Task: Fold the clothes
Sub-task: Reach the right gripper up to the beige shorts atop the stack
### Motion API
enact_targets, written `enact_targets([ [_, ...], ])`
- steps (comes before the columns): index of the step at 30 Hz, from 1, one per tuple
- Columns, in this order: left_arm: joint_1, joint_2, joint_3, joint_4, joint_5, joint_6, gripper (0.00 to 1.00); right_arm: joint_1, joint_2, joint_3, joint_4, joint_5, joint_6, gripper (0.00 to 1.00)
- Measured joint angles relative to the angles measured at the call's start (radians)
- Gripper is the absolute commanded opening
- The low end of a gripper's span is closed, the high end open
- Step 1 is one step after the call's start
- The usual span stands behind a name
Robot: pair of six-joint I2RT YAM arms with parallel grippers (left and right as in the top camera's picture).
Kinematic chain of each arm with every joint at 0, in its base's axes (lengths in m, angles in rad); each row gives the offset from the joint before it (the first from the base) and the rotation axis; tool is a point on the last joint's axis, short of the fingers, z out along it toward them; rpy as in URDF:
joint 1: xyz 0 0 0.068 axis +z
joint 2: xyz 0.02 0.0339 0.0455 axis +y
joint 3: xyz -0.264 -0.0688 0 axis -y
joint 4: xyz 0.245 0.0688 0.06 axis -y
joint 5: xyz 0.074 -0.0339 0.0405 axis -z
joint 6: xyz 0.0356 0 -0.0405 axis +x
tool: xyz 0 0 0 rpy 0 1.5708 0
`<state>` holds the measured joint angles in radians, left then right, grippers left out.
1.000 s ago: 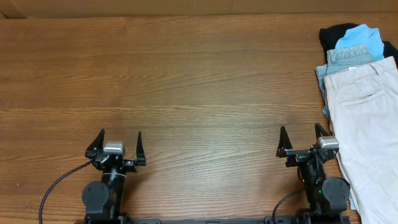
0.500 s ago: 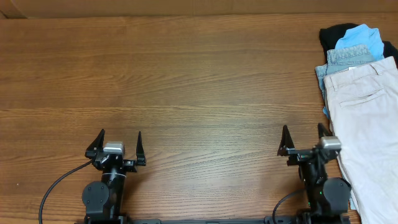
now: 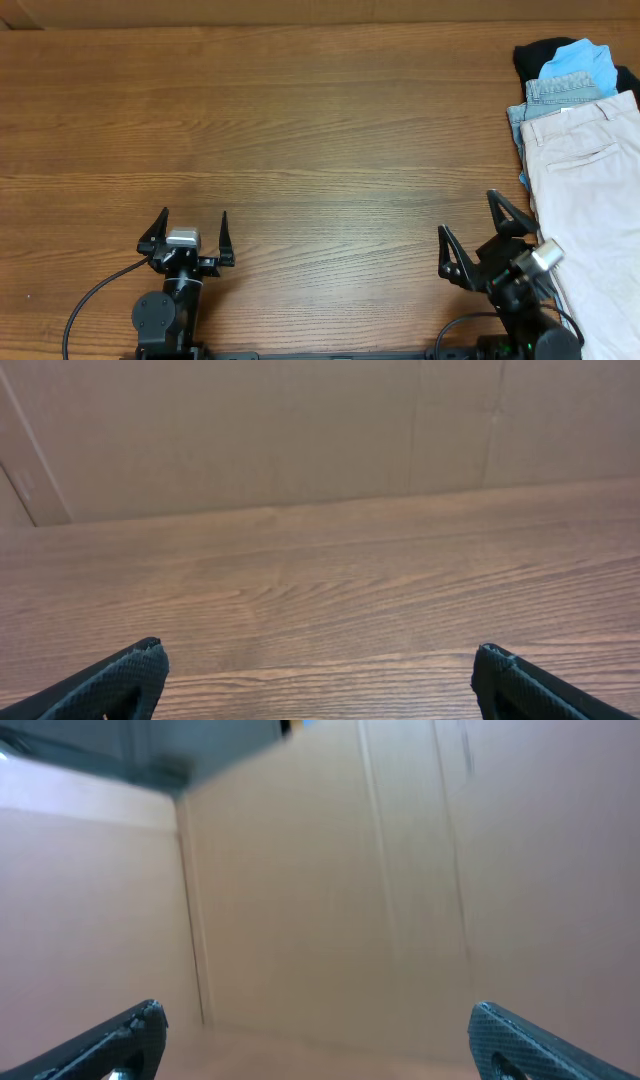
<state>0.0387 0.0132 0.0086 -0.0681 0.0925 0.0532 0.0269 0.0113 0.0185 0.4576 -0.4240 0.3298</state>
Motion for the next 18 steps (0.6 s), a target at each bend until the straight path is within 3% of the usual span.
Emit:
enact_targets([
  [3,0.000,0.000,0.000,0.000,0.000,0.000,1.00,0.000,-0.001,0.000,0.126,0.045,0.015,1.00],
  [9,0.000,0.000,0.000,0.000,0.000,0.000,1.00,0.000,0.022,0.033,0.111,0.146,-0.006,1.00],
  [18,0.000,0.000,0.000,0.000,0.000,0.000,1.00,0.000,0.364,0.282,0.109,0.193,-0.092,1.00],
])
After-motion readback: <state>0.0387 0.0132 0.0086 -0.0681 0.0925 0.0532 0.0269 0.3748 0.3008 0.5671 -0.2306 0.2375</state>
